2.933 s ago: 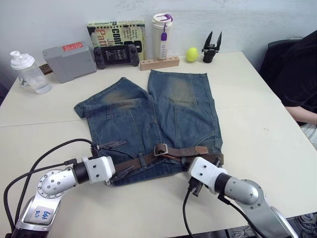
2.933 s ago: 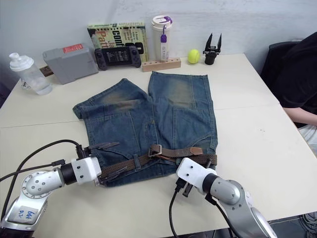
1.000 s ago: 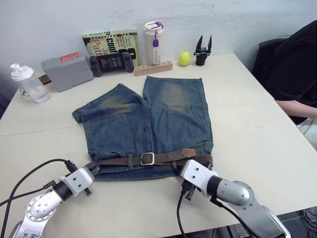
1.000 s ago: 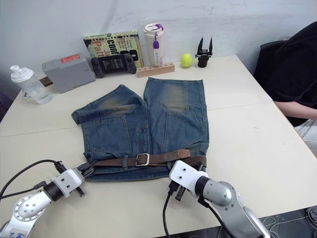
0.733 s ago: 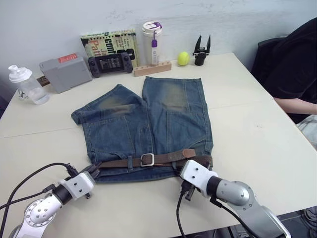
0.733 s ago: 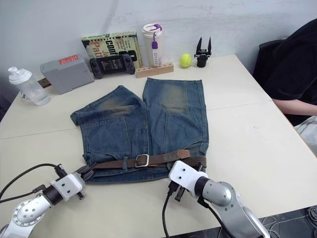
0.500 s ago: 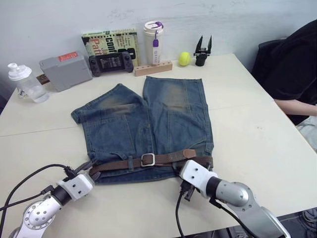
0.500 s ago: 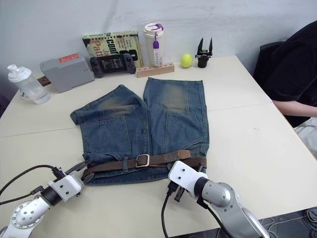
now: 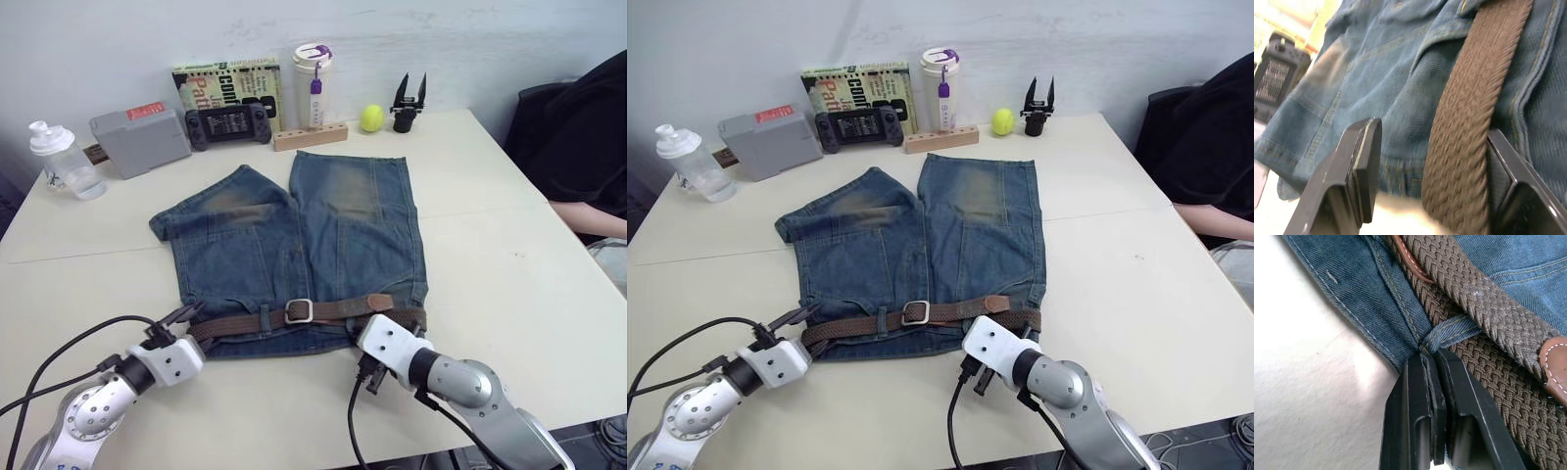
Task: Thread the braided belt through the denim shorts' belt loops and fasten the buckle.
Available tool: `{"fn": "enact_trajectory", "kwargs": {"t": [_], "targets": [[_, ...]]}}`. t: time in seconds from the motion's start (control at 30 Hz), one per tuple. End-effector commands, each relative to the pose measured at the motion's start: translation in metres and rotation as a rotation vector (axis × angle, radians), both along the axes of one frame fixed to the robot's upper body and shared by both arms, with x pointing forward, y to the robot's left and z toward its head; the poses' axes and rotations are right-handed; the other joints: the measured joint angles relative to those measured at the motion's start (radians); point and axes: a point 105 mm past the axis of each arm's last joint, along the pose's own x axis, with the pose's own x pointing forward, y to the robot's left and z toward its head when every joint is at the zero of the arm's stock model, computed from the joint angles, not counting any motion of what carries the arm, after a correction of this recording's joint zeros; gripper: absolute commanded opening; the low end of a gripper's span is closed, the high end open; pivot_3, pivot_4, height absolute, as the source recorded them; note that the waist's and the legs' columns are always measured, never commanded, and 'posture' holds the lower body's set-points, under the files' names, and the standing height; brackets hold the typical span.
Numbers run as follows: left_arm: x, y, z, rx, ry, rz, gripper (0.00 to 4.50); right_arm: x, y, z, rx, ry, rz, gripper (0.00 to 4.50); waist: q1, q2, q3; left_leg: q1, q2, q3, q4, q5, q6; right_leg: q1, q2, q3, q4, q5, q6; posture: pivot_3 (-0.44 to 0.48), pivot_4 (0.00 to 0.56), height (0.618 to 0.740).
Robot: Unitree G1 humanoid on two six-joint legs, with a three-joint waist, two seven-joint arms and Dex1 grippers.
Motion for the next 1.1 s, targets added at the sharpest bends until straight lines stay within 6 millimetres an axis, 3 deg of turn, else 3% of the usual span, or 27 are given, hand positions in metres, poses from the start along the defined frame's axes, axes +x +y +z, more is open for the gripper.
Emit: {"fn": "enact_trajectory", "kwargs": {"t": [0.03, 0.13, 0.23, 0.37, 0.4, 0.6, 0.77, 0.93, 1.1], "targets": [[-0.013, -0.026, -0.027, 0.064, 0.116, -0.118, 2.85, -0.002, -0.006, -0.017, -0.038, 0.07, -0.032, 0.0, 0.0, -0.001, 0.0, 0.0, 0.0, 0.0, 0.0, 0.0, 0.0, 0.001, 0.0, 0.0, -0.001, 0.0, 0.0, 0.0, 0.15, 0.705], [-0.012, -0.033, -0.024, 0.086, 0.092, -0.146, 2.85, -0.001, -0.007, -0.017, -0.039, 0.071, -0.036, 0.0, 0.0, -0.001, 0.0, -0.001, 0.0, 0.0, -0.001, 0.0, 0.001, 0.002, -0.001, 0.0, -0.004, 0.001, 0.001, 0.0, 0.15, 0.705], [-0.013, -0.039, -0.023, 0.1, 0.089, -0.171, 1.94, -0.002, -0.006, -0.017, -0.037, 0.072, -0.035, 0.0, 0.0, -0.001, 0.0, -0.001, 0.0, 0.0, -0.001, -0.001, 0.002, 0.002, -0.001, 0.0, -0.005, 0.002, 0.0, 0.0, 0.15, 0.705], [-0.014, -0.039, -0.022, 0.116, 0.09, -0.175, 0.24, -0.002, -0.004, -0.017, -0.033, 0.073, -0.031, 0.0, 0.0, -0.002, 0.001, -0.002, 0.0, -0.001, -0.001, -0.001, 0.003, 0.001, -0.001, -0.001, -0.007, 0.002, -0.001, 0.0, 0.15, 0.705], [-0.014, -0.035, -0.022, 0.117, 0.094, -0.156, 0.08, -0.002, -0.004, -0.017, -0.032, 0.074, -0.03, 0.0, -0.002, -0.001, 0.002, -0.002, 0.0, -0.001, -0.001, -0.001, 0.003, 0.001, -0.002, -0.001, -0.007, 0.002, -0.001, 0.0, 0.15, 0.705], [-0.019, 0.012, -0.033, 0.12, 0.176, 0.045, 0.08, -0.004, -0.004, -0.017, -0.032, 0.076, -0.033, 0.0, -0.007, -0.001, 0.002, -0.003, 0.002, 0.0, -0.003, -0.003, 0.002, -0.001, -0.001, -0.001, -0.007, 0.002, -0.001, 0.0, 0.15, 0.705], [-0.043, 0.069, -0.061, 0.217, 0.308, 0.179, 0.08, -0.002, -0.008, -0.017, -0.04, 0.075, -0.054, 0.0, -0.008, 0.001, 0.002, -0.002, 0.003, 0.0, -0.009, -0.003, 0.001, -0.005, 0.002, -0.002, -0.005, 0.005, -0.001, 0.0, 0.15, 0.705], [-0.051, 0.091, -0.072, 0.189, 0.351, 0.28, 0.08, 0.0, -0.01, -0.017, -0.045, 0.07, -0.063, 0.0, -0.012, 0.011, 0.003, 0.01, 0.003, 0.004, -0.021, -0.002, 0.0, -0.003, 0.002, -0.001, -0.003, 0.002, 0.004, 0.0, 0.15, 0.705], [-0.052, 0.094, -0.076, 0.172, 0.359, 0.33, 0.08, 0.001, -0.012, -0.016, -0.052, 0.068, -0.07, 0.0, -0.012, 0.015, 0.003, 0.013, 0.005, 0.008, -0.026, -0.001, -0.002, -0.004, 0.004, -0.004, -0.002, 0.001, 0.004, 0.0, 0.15, 0.705]]}}
